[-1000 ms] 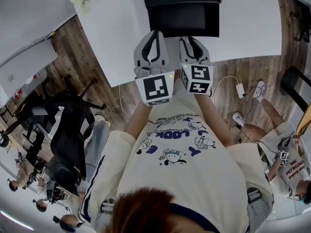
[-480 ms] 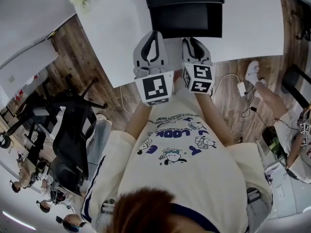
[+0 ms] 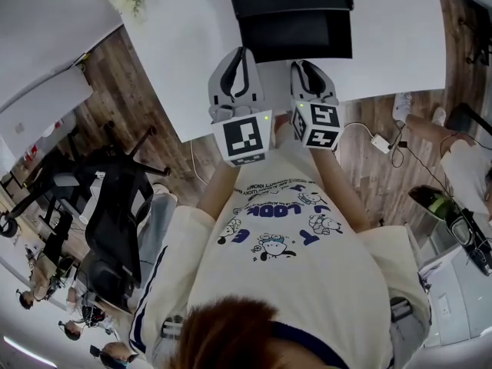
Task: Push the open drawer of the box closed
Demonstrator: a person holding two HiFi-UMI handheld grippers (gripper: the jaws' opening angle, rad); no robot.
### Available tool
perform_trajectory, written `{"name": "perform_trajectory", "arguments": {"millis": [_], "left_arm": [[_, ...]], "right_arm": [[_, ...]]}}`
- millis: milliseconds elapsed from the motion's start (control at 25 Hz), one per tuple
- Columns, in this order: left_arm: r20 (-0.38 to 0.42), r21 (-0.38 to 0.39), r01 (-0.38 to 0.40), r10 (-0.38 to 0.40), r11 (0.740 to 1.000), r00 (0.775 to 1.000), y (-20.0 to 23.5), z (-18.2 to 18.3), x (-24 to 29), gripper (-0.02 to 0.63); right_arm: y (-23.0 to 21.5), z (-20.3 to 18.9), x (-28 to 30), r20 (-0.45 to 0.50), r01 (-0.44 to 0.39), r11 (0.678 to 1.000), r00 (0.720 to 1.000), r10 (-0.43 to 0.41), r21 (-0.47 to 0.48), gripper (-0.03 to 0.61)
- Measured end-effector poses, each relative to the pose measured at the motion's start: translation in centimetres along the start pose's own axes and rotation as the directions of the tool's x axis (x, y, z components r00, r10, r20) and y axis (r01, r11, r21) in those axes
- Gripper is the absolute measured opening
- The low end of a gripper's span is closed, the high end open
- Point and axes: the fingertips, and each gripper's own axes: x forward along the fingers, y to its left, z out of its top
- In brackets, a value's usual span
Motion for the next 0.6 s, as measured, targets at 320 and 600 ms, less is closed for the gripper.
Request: {"name": "perform_trajectory", "arguments": {"millis": [320,600], "left_arm": [[0.008,0.004,0.013,-0.013,1.0,1.0,-0.3,1.2,1.1,0.017],[0.004,0.0,0.005,-0.005,1.0,1.0,0.3,1.8,2.4,0.017]], "right_arm": [[-0.6,2.3,2.1,0.006,-0.01,1.0,1.0,0.01,-0.018,0.087],[-0.9,4.4,4.1,0.014,-0.012,1.0,1.0,0.013,-0.018,0.087]]}}
